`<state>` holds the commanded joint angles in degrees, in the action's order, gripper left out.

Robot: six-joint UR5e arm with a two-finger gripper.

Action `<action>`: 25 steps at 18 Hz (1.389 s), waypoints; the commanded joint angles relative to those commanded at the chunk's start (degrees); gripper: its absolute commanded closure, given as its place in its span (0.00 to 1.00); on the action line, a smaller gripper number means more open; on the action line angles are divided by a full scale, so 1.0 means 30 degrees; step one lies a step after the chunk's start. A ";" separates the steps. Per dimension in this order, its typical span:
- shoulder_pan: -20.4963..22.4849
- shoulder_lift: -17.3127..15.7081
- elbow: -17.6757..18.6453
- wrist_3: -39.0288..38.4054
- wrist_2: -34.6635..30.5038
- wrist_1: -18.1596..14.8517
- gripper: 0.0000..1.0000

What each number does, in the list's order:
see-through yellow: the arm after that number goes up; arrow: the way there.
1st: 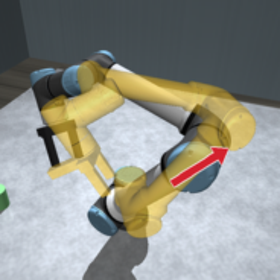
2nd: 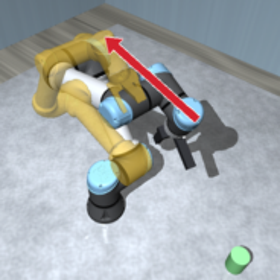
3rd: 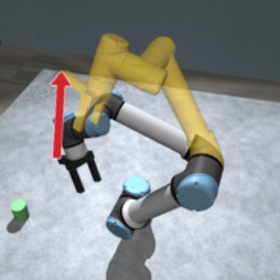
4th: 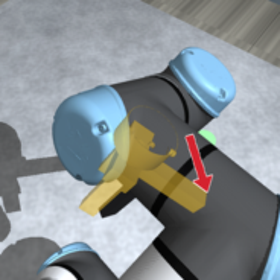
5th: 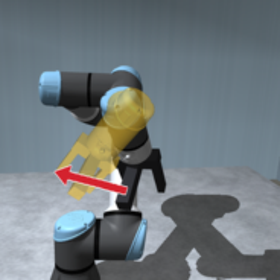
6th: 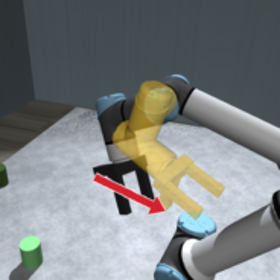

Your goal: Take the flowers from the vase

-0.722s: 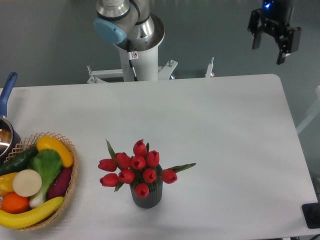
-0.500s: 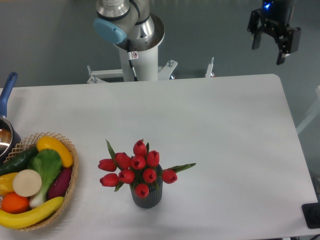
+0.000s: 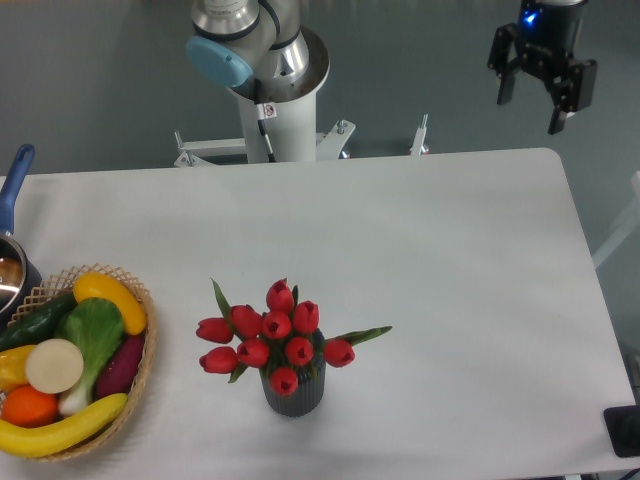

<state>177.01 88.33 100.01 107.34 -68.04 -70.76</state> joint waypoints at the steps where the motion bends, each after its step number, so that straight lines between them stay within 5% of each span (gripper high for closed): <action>1: 0.0000 0.0000 0.0176 -0.0500 0.0295 0.0468 0.00; 5: -0.0029 -0.0322 0.1143 -0.2756 0.1172 0.0882 0.00; 16: -0.1608 0.0028 0.2082 -0.8645 0.8582 0.0941 0.00; 25: -0.3896 0.0820 0.2082 -0.9001 1.0347 0.1878 0.00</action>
<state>165.32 90.79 106.26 80.33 -37.00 -65.13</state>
